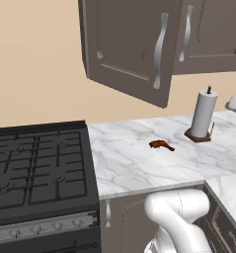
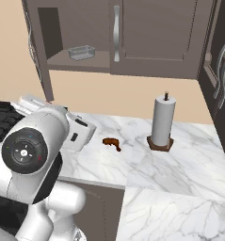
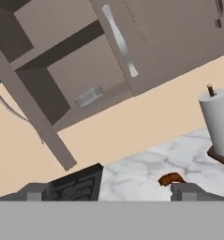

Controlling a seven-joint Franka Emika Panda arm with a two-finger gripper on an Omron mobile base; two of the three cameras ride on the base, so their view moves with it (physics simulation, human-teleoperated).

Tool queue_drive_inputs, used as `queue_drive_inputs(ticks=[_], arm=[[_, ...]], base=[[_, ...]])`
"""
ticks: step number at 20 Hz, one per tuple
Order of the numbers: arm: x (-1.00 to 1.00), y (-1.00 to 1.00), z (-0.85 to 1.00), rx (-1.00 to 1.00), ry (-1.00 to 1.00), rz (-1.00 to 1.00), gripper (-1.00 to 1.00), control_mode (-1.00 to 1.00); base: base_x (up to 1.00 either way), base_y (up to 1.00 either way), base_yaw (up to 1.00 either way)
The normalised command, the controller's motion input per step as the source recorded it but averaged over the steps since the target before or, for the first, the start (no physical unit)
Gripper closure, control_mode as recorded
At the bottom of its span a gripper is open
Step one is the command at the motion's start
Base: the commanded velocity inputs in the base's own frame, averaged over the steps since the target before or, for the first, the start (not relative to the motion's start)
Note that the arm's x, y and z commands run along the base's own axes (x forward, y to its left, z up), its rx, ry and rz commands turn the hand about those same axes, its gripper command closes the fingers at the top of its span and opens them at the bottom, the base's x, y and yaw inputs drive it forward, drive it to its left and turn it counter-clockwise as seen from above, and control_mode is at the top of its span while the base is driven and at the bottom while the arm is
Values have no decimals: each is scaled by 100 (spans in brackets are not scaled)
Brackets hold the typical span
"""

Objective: Retrieve the tupperware from the cabinet, then place the raw meat into the tupperware to avoid contamination.

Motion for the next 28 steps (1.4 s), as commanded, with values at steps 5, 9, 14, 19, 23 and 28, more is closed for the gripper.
queue_drive_inputs(ticks=[5,9,14,19,23,28], arm=[[47,0,10,12,0,2,-100,-100],[49,0,9,12,0,2,-100,-100],[45,1,3,11,0,4,-100,-100],[52,10,0,11,1,6,-100,-100],[54,16,0,12,3,9,-100,-100],[49,20,0,10,0,9,-100,-100]], base=[[0,0,0],[0,0,0],[0,0,0],[0,0,0],[0,0,0],[0,0,0]])
